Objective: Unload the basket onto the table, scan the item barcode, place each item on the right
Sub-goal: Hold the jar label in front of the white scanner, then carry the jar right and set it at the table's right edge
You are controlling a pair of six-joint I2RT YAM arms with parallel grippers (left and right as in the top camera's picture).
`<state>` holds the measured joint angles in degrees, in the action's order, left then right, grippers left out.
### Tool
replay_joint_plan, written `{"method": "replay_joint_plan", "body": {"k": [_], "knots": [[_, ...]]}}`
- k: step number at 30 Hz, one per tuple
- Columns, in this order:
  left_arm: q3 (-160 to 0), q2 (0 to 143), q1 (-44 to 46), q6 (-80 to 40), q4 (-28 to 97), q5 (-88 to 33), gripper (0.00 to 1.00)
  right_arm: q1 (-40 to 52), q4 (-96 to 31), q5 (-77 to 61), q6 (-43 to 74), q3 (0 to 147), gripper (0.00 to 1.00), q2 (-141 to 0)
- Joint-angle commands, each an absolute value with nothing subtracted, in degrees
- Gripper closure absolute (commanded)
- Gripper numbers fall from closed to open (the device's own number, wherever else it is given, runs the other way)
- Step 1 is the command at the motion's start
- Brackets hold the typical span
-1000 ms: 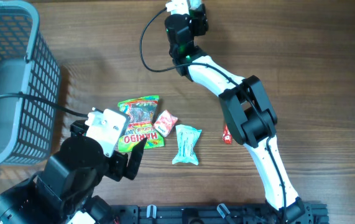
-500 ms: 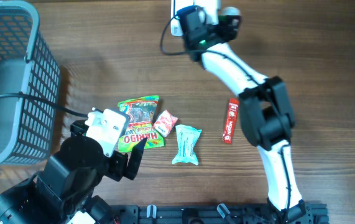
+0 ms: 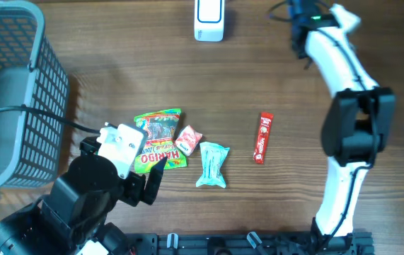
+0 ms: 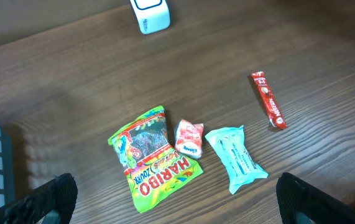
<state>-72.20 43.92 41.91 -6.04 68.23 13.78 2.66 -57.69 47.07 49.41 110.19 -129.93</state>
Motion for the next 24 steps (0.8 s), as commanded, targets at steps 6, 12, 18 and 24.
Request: {"method": "replay_joint_plan", "body": {"k": [6, 12, 18, 24], "knots": [[-72.12, 43.79, 41.71, -4.93, 68.25, 13.5, 0.0, -7.53, -59.16, 37.91, 64.66, 110.93, 0.43, -128.51], [-72.12, 43.79, 41.71, -4.91, 68.25, 13.5, 0.0, -16.84, -58.54, 23.31, 69.1, 110.87, 0.43, -129.64], [-72.12, 43.79, 41.71, -4.91, 68.25, 13.5, 0.0, -23.33, -56.53, 22.33, 64.79, 110.63, 0.34, -129.97], [-72.12, 43.79, 41.71, -4.91, 68.25, 13.5, 0.0, -24.62, -52.9, 20.53, 63.75, 108.77, 0.31, -129.99]]}}
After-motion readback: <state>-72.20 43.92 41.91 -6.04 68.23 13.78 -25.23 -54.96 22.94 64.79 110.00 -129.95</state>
